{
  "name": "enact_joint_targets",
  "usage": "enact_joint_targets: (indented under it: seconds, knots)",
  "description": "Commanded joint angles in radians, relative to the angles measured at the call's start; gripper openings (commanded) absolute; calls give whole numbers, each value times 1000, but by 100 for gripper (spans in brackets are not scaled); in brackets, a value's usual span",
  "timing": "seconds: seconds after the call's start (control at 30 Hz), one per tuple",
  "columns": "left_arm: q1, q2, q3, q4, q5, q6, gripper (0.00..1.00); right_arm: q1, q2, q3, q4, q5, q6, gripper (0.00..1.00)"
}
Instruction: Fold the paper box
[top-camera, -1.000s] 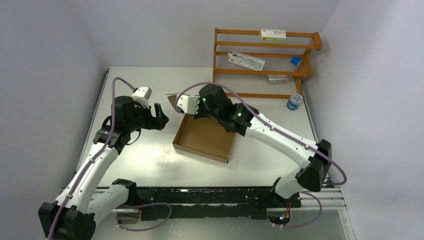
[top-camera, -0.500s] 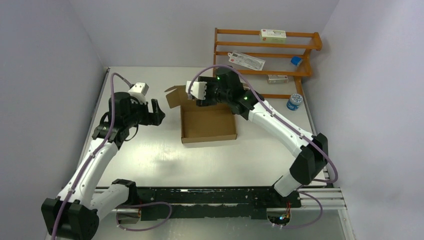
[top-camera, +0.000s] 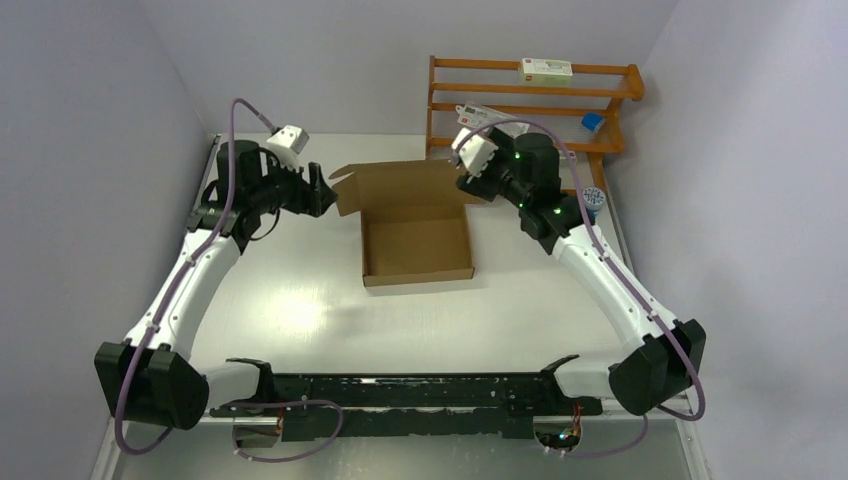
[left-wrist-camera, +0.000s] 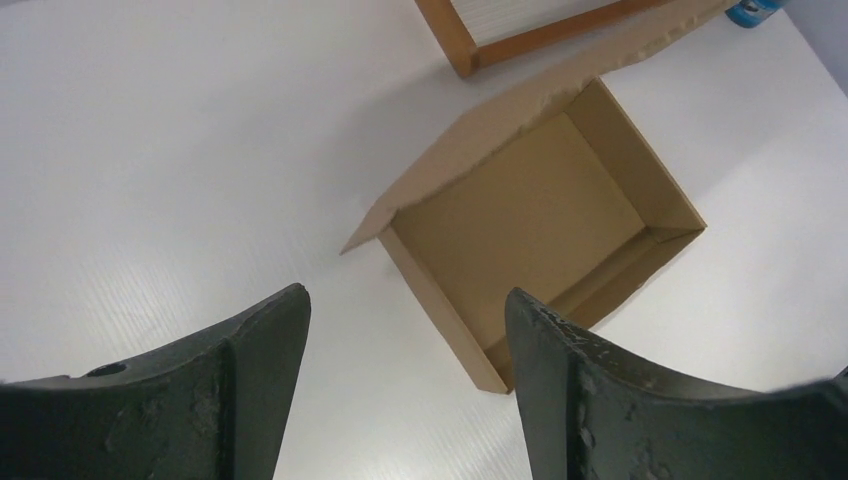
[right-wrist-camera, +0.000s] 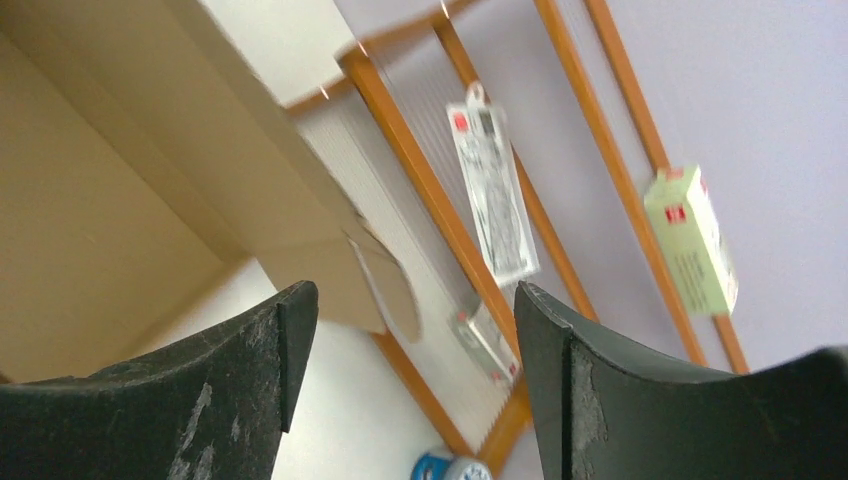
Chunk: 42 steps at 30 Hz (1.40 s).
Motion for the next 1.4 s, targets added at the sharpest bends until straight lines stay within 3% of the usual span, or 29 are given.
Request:
enact_joint_targets:
  seconds: [0.0, 0.1, 0.3, 0.37, 0.63, 0.87, 1.13, 1.37]
  knots:
    - [-32, 67, 109, -49, 14, 94, 75, -86, 38, -10, -18, 15, 3, 77]
    - [-59, 102, 162, -82, -50, 136, 75, -142, 79, 1, -36, -25, -34, 79]
    - [-97, 142, 237, -105, -44, 202, 75, -241, 149, 38, -37, -325, -60, 79]
    - [-115, 153, 246, -113, -57, 229, 75, -243, 176, 47, -41, -357, -62, 78]
    - [-126, 224, 292, -149, -82, 273, 70, -242, 251, 72, -55, -389, -55, 67]
    - [-138, 285, 370, -209, -45, 337, 68, -243, 260, 66, -62, -388, -54, 37]
    - [-138, 346, 432, -299, -21, 440, 63, -245, 264, 78, -85, -400, -68, 35]
    - [-140, 313, 380, -279, -8, 479, 58, -246, 269, 84, -89, -410, -65, 34]
